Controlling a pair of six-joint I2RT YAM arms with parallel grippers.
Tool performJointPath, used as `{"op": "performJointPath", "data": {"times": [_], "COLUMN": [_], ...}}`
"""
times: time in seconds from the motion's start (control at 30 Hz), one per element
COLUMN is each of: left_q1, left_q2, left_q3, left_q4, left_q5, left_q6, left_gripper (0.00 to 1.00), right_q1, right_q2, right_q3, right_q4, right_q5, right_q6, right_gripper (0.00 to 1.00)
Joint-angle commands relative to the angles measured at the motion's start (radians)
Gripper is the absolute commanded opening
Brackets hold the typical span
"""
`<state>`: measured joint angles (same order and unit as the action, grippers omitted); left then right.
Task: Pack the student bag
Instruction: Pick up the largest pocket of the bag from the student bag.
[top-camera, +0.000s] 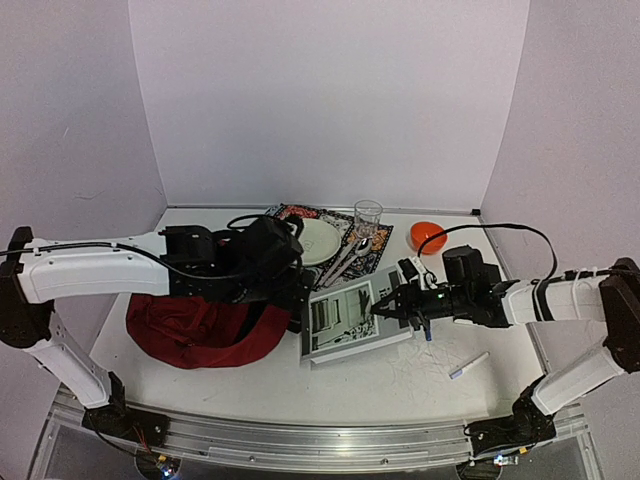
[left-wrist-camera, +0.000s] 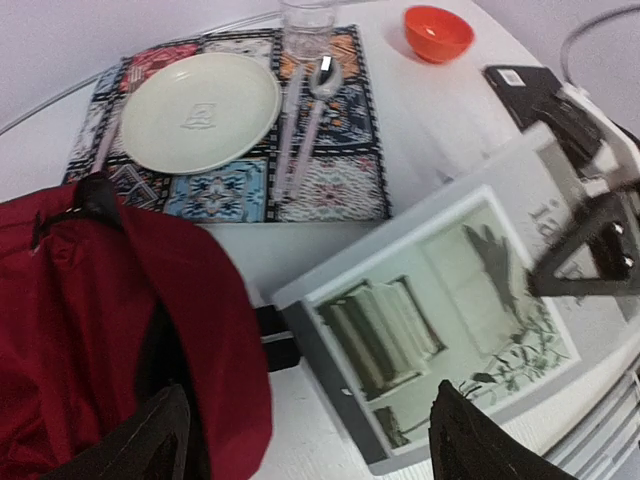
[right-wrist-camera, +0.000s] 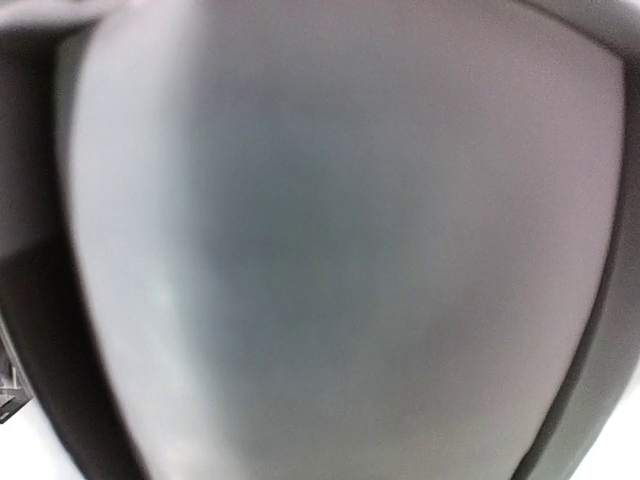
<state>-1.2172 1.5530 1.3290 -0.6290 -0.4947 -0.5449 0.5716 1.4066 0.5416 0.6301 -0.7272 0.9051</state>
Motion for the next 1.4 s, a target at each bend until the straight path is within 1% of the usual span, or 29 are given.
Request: {"op": "performJointPath", "data": {"times": [0.0,0.1,0.27,0.43,0.57,0.77,0.93,1.03,1.13,1.17,1.27,1.37], "left_q1": [0.067,0.091,0.132,0.157,0.177,0.195,0.216,0.231,0.243,0.245,0.246,0.246], "left_q2": [-0.082,-0.072,-0.034,-0.044,-0.041,0.001,0.039,0.057,0.065,0.068,0.064,0.037], "left_q3": [-0.050,-0.049,-0.045,-0.055,-0.077,-0.099,-0.087,-0.079,-0.071,-0.066,-0.047,-0.024], "left_q4": [-0.053,-0.117,-0.193,-0.217,-0.217,-0.217,-0.218,-0.217,-0.218,-0.217,-0.219,-0.222], "left_q5": [-0.024,-0.050,-0.062,-0.076,-0.027,0.018,0.019,0.015,0.014,0.017,0.024,0.025], "left_q6": [-0.031,-0.033,-0.048,-0.053,-0.031,-0.016,0.008,0.020,0.032,0.036,0.044,0.047], "left_gripper": [0.88,0.93,0.93,0.90,0.87,0.86,0.81,0.71,0.58,0.52,0.30,0.11], "right_q1": [-0.005,-0.005,-0.004,-0.004,-0.003,-0.004,-0.004,-0.004,-0.004,-0.004,-0.001,0.011], "right_q2": [-0.053,-0.065,-0.072,-0.083,-0.088,-0.092,-0.112,-0.132,-0.152,-0.159,-0.168,-0.161], "right_q3": [0.055,0.065,0.070,0.069,0.071,0.090,0.118,0.139,0.171,0.186,0.225,0.268], "right_q4": [-0.076,-0.090,-0.096,-0.102,-0.105,-0.115,-0.136,-0.155,-0.174,-0.178,-0.183,-0.182], "right_q5": [0.031,0.043,0.049,0.057,0.058,0.063,0.068,0.077,0.088,0.091,0.100,0.116], "right_q6": [-0.027,-0.028,-0.023,-0.021,-0.020,-0.020,-0.025,-0.026,-0.021,-0.019,-0.008,0.011], "right_gripper": [0.35,0.34,0.34,0.34,0.34,0.34,0.34,0.34,0.34,0.34,0.33,0.33]}}
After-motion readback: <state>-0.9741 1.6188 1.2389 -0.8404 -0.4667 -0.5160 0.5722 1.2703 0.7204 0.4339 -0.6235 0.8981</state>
